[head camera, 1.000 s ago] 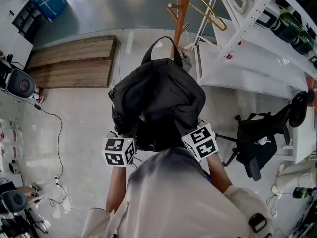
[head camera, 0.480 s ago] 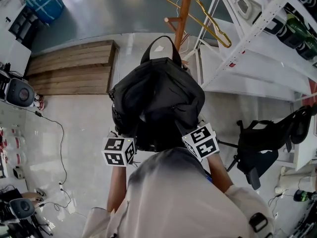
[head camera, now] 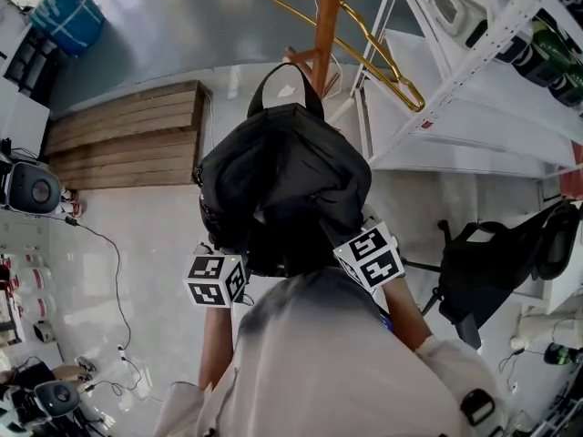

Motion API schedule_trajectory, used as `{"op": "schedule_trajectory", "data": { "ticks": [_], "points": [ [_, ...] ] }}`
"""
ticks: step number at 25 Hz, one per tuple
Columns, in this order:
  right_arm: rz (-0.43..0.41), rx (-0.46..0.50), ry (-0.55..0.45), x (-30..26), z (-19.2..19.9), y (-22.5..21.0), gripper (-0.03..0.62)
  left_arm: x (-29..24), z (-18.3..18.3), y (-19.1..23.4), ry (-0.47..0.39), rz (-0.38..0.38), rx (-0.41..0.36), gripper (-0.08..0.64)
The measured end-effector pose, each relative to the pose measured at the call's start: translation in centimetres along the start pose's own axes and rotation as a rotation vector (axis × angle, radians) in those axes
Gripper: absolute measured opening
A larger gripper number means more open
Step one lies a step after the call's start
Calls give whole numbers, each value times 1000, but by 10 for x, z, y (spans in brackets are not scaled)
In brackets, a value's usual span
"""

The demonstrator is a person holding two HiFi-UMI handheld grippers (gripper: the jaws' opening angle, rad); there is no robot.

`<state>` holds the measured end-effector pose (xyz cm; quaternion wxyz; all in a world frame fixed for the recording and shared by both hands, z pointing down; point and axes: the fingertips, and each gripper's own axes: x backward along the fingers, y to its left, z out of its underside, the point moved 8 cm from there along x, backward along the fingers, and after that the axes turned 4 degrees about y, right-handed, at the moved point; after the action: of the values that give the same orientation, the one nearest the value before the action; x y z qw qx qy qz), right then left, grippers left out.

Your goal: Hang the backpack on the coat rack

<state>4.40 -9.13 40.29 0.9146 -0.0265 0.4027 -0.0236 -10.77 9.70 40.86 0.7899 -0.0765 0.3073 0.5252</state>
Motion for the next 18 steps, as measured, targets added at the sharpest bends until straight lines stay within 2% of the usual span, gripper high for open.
{"op": "schedule_trajectory", "data": {
  "ticks": [11, 18],
  "points": [
    [-19, 22, -3, -16, -15, -45, 126, -38, -24, 0, 1, -19, 14, 160],
    [-39, 40, -12, -22, -21, -52, 126, -42, -27, 1, -5, -45, 32, 160]
  ]
}}
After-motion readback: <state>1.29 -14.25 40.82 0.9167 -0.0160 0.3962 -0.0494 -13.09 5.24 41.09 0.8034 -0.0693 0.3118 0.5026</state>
